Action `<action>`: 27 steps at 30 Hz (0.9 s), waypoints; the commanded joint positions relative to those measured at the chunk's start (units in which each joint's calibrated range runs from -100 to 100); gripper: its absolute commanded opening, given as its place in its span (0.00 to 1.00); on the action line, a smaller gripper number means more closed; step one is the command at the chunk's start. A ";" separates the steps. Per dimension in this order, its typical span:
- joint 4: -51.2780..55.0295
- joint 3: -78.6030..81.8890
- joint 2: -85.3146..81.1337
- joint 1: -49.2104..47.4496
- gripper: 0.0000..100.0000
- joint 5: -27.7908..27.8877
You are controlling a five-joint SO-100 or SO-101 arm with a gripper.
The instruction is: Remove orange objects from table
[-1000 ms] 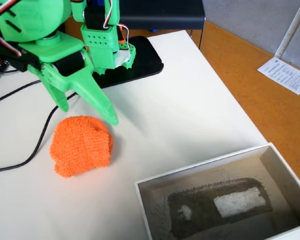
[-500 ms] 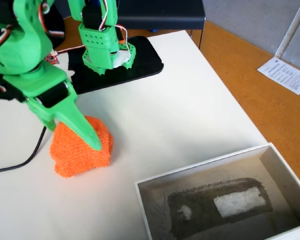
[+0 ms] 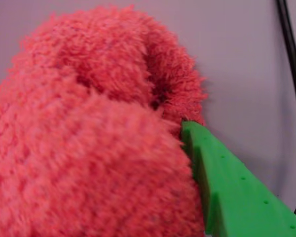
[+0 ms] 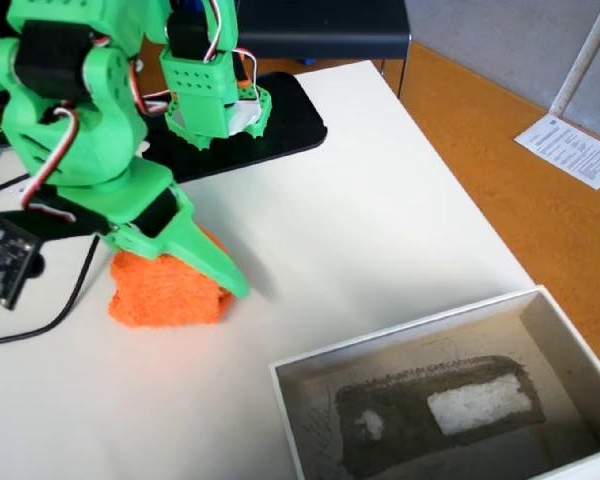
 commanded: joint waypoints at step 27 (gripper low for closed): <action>-7.95 1.03 -14.47 -1.76 0.00 7.37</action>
